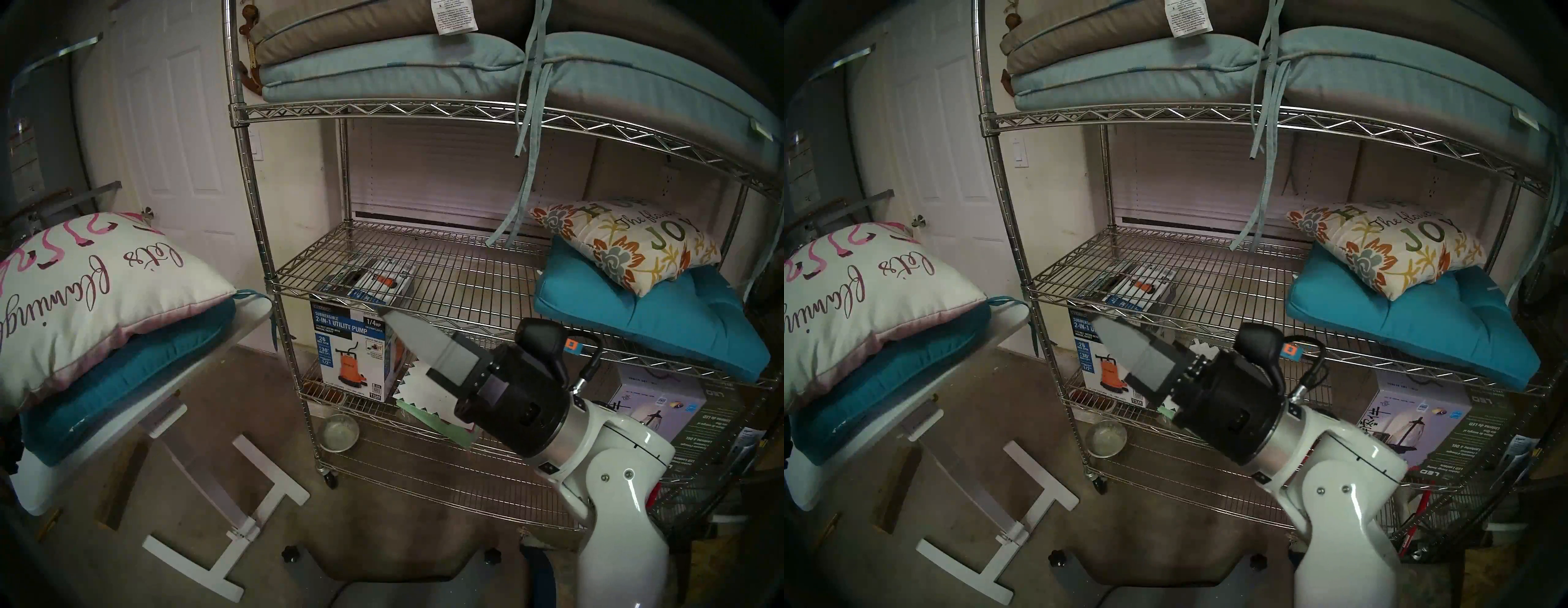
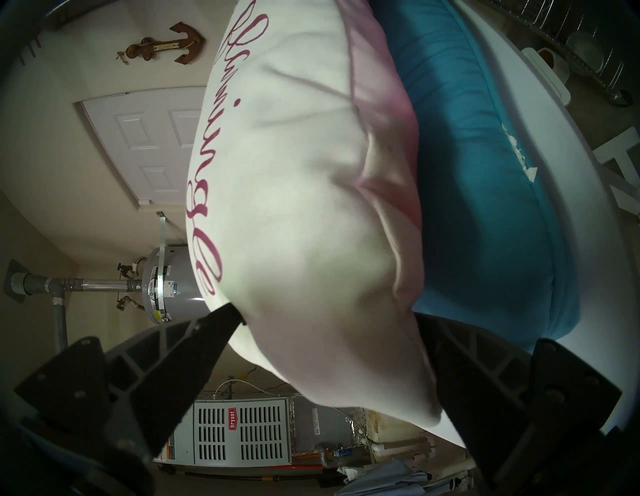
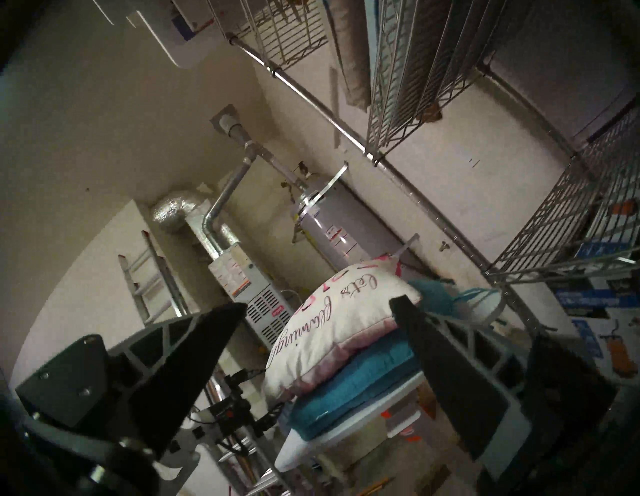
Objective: Put cushion on the shelf
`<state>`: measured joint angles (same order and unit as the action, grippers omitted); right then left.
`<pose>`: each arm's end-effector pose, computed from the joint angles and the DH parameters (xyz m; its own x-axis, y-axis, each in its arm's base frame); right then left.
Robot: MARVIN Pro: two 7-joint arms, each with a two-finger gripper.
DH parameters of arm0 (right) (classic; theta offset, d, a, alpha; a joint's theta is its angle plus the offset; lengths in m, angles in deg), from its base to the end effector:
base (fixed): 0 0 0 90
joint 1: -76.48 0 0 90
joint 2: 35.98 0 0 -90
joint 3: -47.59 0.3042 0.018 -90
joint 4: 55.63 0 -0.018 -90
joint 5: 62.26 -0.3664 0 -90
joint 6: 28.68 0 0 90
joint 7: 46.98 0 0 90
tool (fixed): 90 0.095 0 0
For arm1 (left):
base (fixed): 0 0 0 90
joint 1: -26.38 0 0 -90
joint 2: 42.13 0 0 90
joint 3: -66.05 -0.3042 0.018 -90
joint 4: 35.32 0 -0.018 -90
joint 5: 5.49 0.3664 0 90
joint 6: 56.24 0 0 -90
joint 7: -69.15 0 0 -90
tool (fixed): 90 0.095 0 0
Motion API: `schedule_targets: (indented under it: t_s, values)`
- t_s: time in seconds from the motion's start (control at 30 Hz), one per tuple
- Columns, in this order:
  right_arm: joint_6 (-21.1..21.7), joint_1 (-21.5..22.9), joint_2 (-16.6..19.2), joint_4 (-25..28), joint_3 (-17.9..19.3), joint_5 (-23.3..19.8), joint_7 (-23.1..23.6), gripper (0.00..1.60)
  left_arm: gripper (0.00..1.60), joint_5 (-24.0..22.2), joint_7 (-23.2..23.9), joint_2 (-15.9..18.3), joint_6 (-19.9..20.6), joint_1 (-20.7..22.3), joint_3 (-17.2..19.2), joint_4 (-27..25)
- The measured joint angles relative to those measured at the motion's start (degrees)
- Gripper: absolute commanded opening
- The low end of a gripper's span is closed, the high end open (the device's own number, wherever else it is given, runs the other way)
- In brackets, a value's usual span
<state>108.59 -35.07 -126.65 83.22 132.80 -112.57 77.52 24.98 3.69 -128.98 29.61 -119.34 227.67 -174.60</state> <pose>0.2773 0.1037 -0.1050 0.4918 -0.5170 0.7006 0.7667 -0.1242 -0.6299 0.1084 0.3076 -0.0978 0.5263 -0.8491 0.0445 -0.0995 -0.1135 -0.9885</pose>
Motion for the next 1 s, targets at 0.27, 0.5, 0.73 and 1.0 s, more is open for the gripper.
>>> schedule_targets:
  t_s: [0.27,0.5,0.73,1.0]
  values:
    - [1.3,1.2,2.4,0.0,-5.6,0.5,-3.2,1.6,1.6,0.3,0.2,-0.1,-0.2,0.4,0.0,0.0]
    - [1.8,3.6,4.2,0.0,-9.8,1.4,-6.9,1.6,1.6,0.4,0.4,-0.2,-0.3,0.7,0.0,0.0]
    - [1.7,7.1,5.6,0.0,-13.6,2.8,-11.5,1.6,1.6,0.6,0.6,-0.3,-0.5,1.0,0.0,0.0]
    - [1.5,11.1,6.7,0.0,-17.4,4.3,-16.4,1.6,1.6,0.8,0.9,-0.4,-0.6,1.3,0.1,0.0]
